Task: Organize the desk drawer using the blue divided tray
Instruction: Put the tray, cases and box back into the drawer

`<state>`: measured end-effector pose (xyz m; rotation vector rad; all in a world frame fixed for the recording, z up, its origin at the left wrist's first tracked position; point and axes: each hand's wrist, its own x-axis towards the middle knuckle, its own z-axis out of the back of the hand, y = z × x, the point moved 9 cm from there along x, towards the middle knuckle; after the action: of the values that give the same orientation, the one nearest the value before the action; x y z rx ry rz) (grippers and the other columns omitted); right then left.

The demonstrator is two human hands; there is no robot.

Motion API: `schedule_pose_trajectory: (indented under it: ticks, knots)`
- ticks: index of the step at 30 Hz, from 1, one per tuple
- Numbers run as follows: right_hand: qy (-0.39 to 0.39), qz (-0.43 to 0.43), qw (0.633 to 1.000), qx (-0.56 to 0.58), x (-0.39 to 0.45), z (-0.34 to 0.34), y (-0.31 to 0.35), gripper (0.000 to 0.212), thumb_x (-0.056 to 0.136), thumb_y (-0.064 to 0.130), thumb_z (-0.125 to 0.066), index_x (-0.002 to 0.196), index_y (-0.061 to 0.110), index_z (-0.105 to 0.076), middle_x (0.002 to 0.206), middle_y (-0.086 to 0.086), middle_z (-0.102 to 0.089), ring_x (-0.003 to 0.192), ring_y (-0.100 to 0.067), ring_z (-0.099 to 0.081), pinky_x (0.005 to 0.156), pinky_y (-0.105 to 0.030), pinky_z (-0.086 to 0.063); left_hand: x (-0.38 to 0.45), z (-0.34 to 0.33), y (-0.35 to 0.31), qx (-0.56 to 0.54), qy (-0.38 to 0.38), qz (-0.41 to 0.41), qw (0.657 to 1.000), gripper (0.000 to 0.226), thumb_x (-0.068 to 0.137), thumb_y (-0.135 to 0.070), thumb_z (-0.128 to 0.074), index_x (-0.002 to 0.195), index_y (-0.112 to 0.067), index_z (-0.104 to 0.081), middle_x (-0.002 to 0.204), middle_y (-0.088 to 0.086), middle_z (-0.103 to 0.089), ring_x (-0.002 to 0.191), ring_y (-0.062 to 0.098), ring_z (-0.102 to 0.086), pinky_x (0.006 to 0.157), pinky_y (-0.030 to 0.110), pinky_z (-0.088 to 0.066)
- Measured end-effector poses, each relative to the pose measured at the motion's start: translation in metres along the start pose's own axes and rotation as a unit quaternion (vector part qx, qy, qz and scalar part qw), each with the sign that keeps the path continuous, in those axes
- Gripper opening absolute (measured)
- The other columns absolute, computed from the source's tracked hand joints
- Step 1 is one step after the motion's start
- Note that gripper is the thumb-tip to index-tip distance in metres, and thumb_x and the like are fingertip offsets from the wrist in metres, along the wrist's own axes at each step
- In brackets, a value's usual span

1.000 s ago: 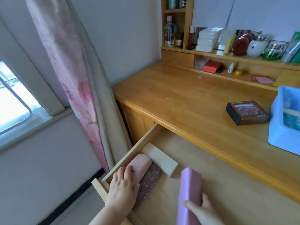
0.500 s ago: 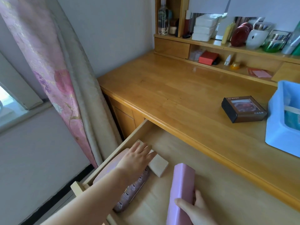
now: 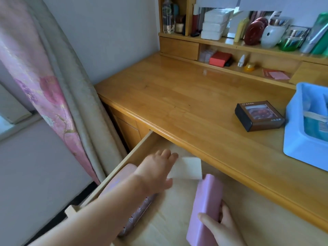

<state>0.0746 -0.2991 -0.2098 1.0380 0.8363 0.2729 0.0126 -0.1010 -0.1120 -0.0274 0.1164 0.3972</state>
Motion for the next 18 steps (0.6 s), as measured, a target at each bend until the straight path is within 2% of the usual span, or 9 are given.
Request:
schedule_pose_trajectory:
  ticks: [2, 5, 8, 10, 12, 13, 15, 17, 18]
  knots:
    - [-0.006, -0.023, 1.000, 0.002, -0.003, 0.002, -0.007, 0.093, 0.066, 0.018, -0.079, 0.145, 0.018, -0.031, 0.138, -0.004, -0.049, 0.124, -0.023, -0.047, 0.105, -0.039, -0.036, -0.036, -0.010, -0.005, -0.058, 0.006, 0.070, 0.996, 0.066, 0.074, -0.050, -0.055, 0.130, -0.018, -0.038, 0.114, -0.001, -0.046, 0.098, 0.021, -0.053, 0.081, 0.035, -0.048]
    - [0.005, -0.063, 0.998, -0.001, -0.011, -0.011, -0.016, 0.089, 0.067, 0.019, -0.078, 0.143, 0.018, -0.033, 0.116, -0.005, -0.056, 0.102, -0.024, -0.053, 0.088, -0.035, -0.040, -0.090, -0.036, 0.004, -0.084, 0.022, 0.160, 0.983, 0.068, 0.072, -0.057, -0.047, 0.129, -0.021, -0.036, 0.113, -0.007, -0.047, 0.104, 0.015, -0.050, 0.086, 0.028, -0.046]
    - [0.030, -0.082, 0.996, -0.026, -0.021, -0.036, -0.021, 0.090, 0.066, 0.035, -0.077, 0.142, 0.020, -0.032, 0.111, -0.001, -0.054, 0.099, -0.023, -0.054, 0.086, -0.035, -0.042, -0.129, -0.052, 0.029, -0.092, 0.011, 0.222, 0.971, 0.074, 0.071, -0.058, -0.049, 0.135, -0.026, -0.030, 0.124, -0.009, -0.042, 0.114, 0.013, -0.047, 0.086, 0.027, -0.047]
    - [0.037, -0.089, 0.995, -0.031, -0.027, -0.051, -0.020, 0.089, 0.064, 0.041, -0.075, 0.139, 0.019, -0.033, 0.107, 0.002, -0.053, 0.097, -0.020, -0.054, 0.084, -0.033, -0.043, -0.145, -0.051, 0.042, -0.077, -0.020, 0.245, 0.966, 0.069, 0.072, -0.058, -0.053, 0.130, -0.025, -0.039, 0.122, -0.007, -0.040, 0.113, 0.014, -0.047, 0.079, 0.027, -0.049]
    - [0.036, -0.103, 0.993, -0.032, -0.030, -0.064, -0.021, 0.087, 0.066, 0.041, -0.074, 0.138, 0.015, -0.034, 0.107, 0.002, -0.054, 0.096, -0.019, -0.055, 0.081, -0.031, -0.042, -0.153, -0.045, 0.048, -0.057, -0.054, 0.245, 0.966, 0.068, 0.062, -0.057, -0.067, 0.119, -0.022, -0.054, 0.110, -0.003, -0.050, 0.103, 0.019, -0.054, 0.078, 0.030, -0.049]
    - [0.036, -0.110, 0.993, -0.038, -0.031, -0.070, -0.022, 0.085, 0.067, 0.040, -0.074, 0.137, 0.014, -0.035, 0.106, 0.001, -0.053, 0.095, -0.019, -0.054, 0.080, -0.030, -0.042, -0.154, -0.043, 0.049, -0.050, -0.075, 0.235, 0.968, 0.070, 0.055, -0.055, -0.074, 0.116, -0.022, -0.059, 0.109, -0.001, -0.054, 0.102, 0.023, -0.056, 0.084, 0.034, -0.047]
    - [0.040, -0.119, 0.990, -0.055, -0.034, -0.085, -0.021, 0.081, 0.066, 0.039, -0.074, 0.134, 0.012, -0.038, 0.104, 0.001, -0.053, 0.094, -0.019, -0.054, 0.081, -0.029, -0.043, -0.150, -0.044, 0.045, -0.035, -0.086, 0.196, 0.976, 0.073, 0.051, -0.050, -0.080, 0.118, -0.029, -0.060, 0.123, 0.003, -0.056, 0.115, 0.029, -0.053, 0.103, 0.044, -0.037]
    - [0.041, -0.116, 0.989, -0.078, -0.038, -0.102, -0.017, 0.082, 0.063, 0.041, -0.077, 0.129, 0.010, -0.040, 0.107, -0.002, -0.055, 0.099, -0.020, -0.056, 0.087, -0.030, -0.045, -0.148, -0.050, 0.046, -0.055, -0.065, 0.181, 0.980, 0.068, 0.058, -0.049, -0.077, 0.122, -0.037, -0.056, 0.137, 0.002, -0.047, 0.127, 0.030, -0.046, 0.109, 0.052, -0.030]
    - [0.036, -0.111, 0.988, -0.104, -0.040, -0.110, -0.013, 0.084, 0.061, 0.046, -0.078, 0.128, 0.011, -0.041, 0.111, -0.003, -0.056, 0.104, -0.021, -0.056, 0.090, -0.030, -0.045, -0.149, -0.053, 0.050, -0.078, -0.062, 0.192, 0.976, 0.065, 0.064, -0.051, -0.073, 0.125, -0.040, -0.052, 0.143, 0.000, -0.041, 0.132, 0.028, -0.040, 0.112, 0.052, -0.026]
